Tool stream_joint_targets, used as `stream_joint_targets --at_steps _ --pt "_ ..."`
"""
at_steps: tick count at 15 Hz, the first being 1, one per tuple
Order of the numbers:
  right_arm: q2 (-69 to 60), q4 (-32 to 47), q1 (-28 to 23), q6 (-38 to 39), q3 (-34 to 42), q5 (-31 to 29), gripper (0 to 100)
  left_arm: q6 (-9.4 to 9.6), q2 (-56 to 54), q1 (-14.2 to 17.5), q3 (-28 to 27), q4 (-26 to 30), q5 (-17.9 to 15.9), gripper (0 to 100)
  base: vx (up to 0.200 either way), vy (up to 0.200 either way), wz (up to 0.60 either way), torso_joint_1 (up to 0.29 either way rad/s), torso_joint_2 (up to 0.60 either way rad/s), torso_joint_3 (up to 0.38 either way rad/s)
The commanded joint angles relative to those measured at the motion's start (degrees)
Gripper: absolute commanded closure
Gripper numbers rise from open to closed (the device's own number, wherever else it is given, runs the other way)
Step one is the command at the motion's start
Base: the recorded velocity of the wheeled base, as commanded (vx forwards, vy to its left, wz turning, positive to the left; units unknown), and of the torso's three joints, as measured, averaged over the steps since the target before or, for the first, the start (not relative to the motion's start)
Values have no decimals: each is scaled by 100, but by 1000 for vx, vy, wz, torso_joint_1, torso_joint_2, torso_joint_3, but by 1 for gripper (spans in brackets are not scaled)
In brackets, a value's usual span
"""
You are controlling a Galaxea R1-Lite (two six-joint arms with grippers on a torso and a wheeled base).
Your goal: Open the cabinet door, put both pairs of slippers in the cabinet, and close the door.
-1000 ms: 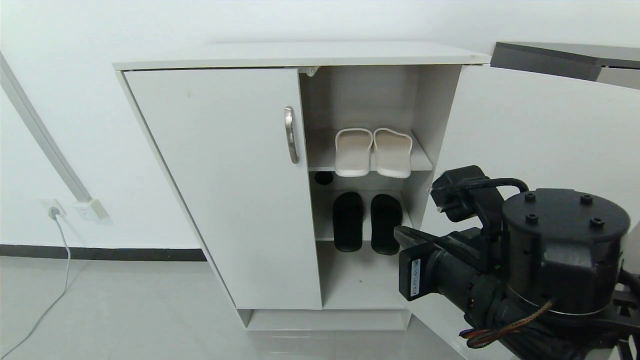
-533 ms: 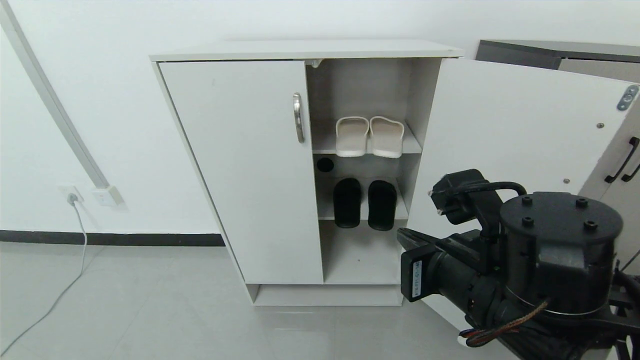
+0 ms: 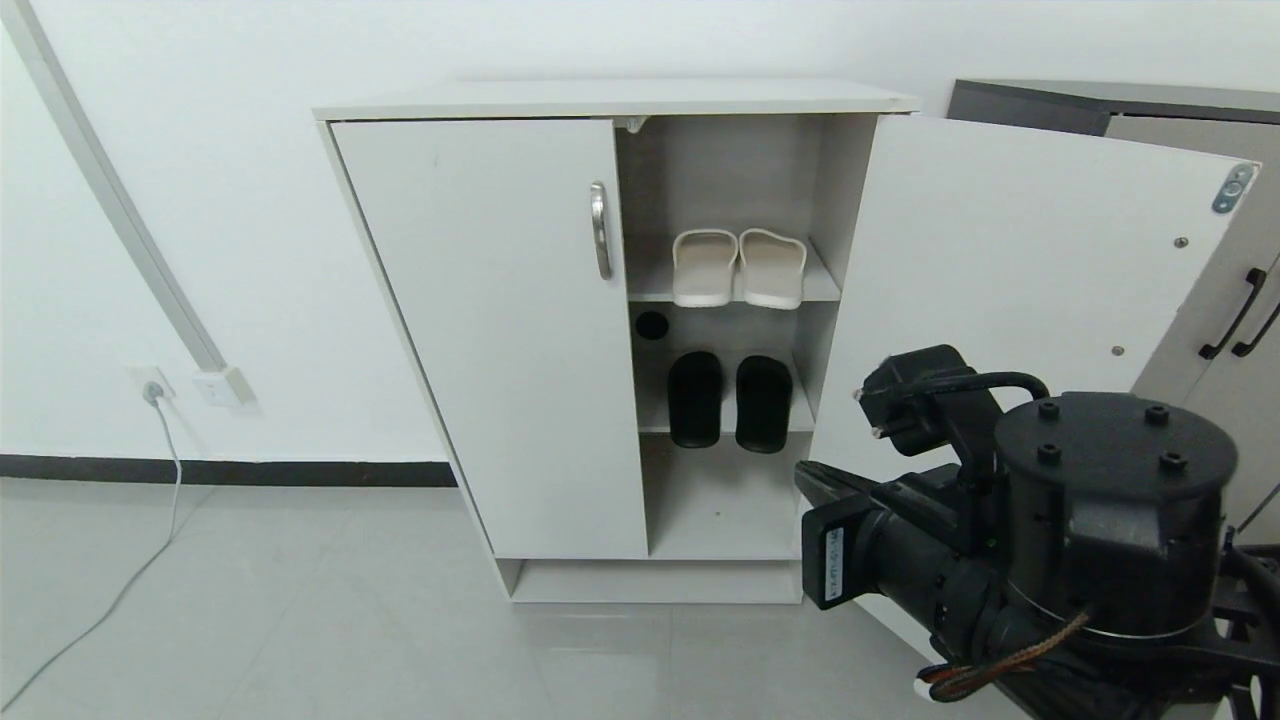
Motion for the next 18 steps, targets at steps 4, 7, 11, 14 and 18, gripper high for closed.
stream_joint_targets --at_steps 4,7,11,14,18 --pt "30 -1 11 -10 4 -1 100 -7 7 2 0 -1 -11 100 0 0 0 0 0 0" --pt "30 -1 11 -27 22 -1 100 2 7 2 0 -1 -2 100 0 0 0 0 0 0" --pt "38 -1 -7 -36 13 8 100 2 7 2 0 -1 -11 100 0 0 0 0 0 0" --pt "38 8 -16 -36 22 8 100 2 7 2 0 -1 -11 100 0 0 0 0 0 0" --pt "38 8 -25 -36 22 8 100 2 7 2 0 -1 -11 100 0 0 0 17 -207 -306"
